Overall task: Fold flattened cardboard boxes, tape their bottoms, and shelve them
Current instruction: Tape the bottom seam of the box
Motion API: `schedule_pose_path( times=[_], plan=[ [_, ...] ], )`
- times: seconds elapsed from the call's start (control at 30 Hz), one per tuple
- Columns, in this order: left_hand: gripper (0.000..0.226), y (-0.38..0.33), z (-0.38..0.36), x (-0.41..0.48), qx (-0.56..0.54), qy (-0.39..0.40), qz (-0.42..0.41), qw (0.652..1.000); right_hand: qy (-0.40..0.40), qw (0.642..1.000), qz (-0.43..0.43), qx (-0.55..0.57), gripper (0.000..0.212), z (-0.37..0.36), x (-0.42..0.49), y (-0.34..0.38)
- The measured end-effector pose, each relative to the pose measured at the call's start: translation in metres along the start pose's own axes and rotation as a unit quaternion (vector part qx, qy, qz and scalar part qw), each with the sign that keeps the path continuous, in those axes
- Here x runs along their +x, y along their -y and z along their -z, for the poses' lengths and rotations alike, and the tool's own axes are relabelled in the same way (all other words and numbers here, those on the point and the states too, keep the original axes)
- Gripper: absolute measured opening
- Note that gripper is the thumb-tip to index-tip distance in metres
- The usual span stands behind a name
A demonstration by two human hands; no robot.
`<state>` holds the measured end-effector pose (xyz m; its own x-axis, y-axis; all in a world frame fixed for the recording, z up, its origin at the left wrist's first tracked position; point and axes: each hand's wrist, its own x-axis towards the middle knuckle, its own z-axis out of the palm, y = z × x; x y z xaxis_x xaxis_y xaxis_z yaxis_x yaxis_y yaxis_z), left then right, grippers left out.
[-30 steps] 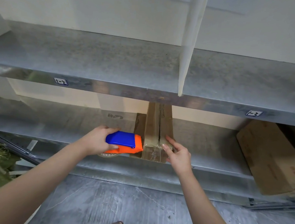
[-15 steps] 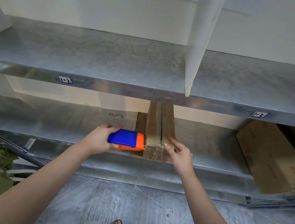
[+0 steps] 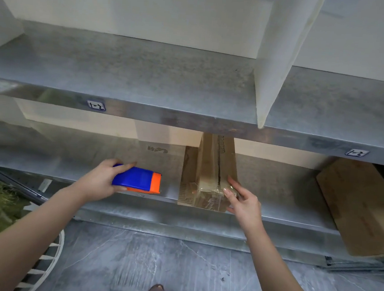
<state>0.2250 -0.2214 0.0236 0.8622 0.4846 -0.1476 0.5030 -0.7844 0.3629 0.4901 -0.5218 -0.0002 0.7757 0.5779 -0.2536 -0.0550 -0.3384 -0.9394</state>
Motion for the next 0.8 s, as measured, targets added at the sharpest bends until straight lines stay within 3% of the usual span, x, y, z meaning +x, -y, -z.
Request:
schedule_pose_path(
  times=[0.37,0.57,0.7,0.8],
  plan=[
    [0.077,-0.008,-0.042,0.040,-0.006,0.039,0.001,0.999,-0.004,1.000,0.007,-0.027,0.032,0.000,-0.001,0.000],
    [0.077,-0.029,-0.033,0.041,0.132,0.053,-0.009,0.990,0.001,0.996,0.032,-0.088,0.032,0.001,-0.005,0.004],
    [0.067,-0.083,-0.030,0.033,-0.001,-0.001,-0.086,0.996,0.017,0.989,0.052,-0.136,0.038,0.003,-0.008,0.008],
    [0.063,-0.135,-0.040,0.027,-0.038,-0.011,-0.143,0.989,0.041,0.985,0.086,-0.145,0.047,0.004,-0.012,0.007]
  ],
)
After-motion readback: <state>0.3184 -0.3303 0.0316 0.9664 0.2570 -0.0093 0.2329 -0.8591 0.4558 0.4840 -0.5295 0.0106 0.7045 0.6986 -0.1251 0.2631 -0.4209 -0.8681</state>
